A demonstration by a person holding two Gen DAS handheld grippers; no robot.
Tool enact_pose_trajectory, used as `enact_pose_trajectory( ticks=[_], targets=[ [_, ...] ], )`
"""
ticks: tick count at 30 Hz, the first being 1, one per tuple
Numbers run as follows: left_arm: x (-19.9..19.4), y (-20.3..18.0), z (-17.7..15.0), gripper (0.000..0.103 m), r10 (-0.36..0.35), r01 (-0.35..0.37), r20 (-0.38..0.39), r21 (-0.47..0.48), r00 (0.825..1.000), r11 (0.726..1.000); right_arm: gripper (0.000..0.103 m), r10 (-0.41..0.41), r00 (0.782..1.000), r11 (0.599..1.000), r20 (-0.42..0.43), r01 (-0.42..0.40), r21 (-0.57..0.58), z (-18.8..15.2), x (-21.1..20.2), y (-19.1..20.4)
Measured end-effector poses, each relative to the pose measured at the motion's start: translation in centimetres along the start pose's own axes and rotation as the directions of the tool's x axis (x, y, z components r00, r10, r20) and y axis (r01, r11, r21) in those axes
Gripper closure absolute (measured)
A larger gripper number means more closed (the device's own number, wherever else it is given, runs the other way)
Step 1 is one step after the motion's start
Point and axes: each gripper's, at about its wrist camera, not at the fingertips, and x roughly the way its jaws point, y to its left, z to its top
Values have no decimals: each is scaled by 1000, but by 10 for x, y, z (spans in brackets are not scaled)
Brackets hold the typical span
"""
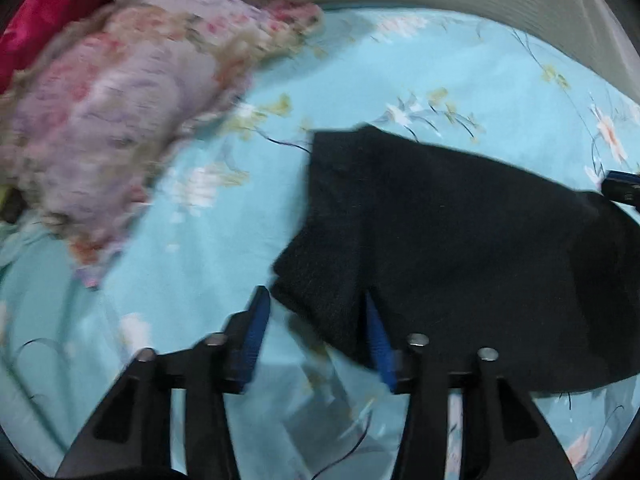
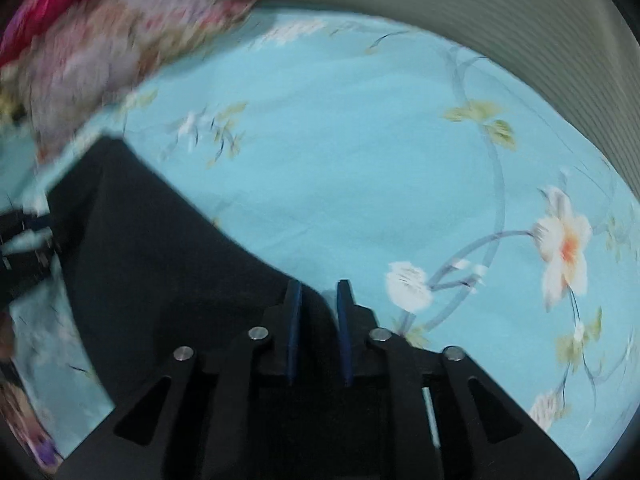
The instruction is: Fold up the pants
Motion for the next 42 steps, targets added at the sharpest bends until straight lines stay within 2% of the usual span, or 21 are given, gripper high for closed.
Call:
enact_pose_trajectory(
  ticks=[2, 3, 4, 7, 11, 15, 17, 20, 21, 28, 32, 36, 39, 42],
  targets=[
    [-16, 10, -3, 47, -6, 6, 24, -26, 1000, 1000, 70, 29, 999, 996, 43, -33, 81, -6, -25, -16],
    [-25, 15, -4, 47, -22, 24, 32, -42, 999, 999, 62, 45, 997, 993, 59, -51, 109, -10, -35, -23],
    [-33, 19, -4, 46, -45, 47, 45, -56, 998, 997, 57, 57, 995, 989, 80, -67, 132, -16, -46, -28],
    [-49, 13, -1, 44, -97, 100, 69, -41, 993, 994, 56, 58, 993, 975, 104, -78, 206, -46, -76, -43],
    [-58, -21, 9, 43, -186, 184, 70, 35, 980, 982, 56, 60, 988, 943, 140, -102, 317, -95, -109, -56],
    [-67, -68, 13, 43, -293, 284, 45, 145, 955, 948, 56, 21, 983, 897, 183, -99, 430, -148, -135, -67],
    [-72, -99, 14, 42, -354, 343, 19, 209, 935, 916, 56, 5, 984, 867, 178, -93, 490, -175, -142, -75],
    [-81, -137, 11, 41, -401, 384, -4, 295, 916, 875, 56, -31, 987, 832, 155, -60, 552, -208, -152, -85],
    [-85, -155, 11, 40, -420, 400, -15, 334, 908, 853, 56, -41, 988, 821, 152, -54, 569, -217, -155, -88],
    [-104, -241, 3, 37, -489, 468, -96, 494, 867, 733, 56, -113, 983, 710, 144, -22, 703, -280, -184, -118],
    [-117, -282, -2, 35, -517, 503, -147, 555, 843, 663, 56, -120, 982, 639, 148, -37, 769, -306, -189, -130],
    [-124, -314, -5, 33, -531, 521, -183, 601, 828, 606, 56, -127, 981, 571, 145, -47, 820, -332, -190, -141],
    [-127, -342, -3, 31, -545, 563, -242, 610, 803, 558, 56, -138, 980, 535, 143, -48, 844, -345, -192, -151],
    [-128, -366, 0, 31, -554, 591, -284, 617, 783, 520, 49, -147, 977, 497, 154, -62, 866, -356, -195, -162]
  ],
)
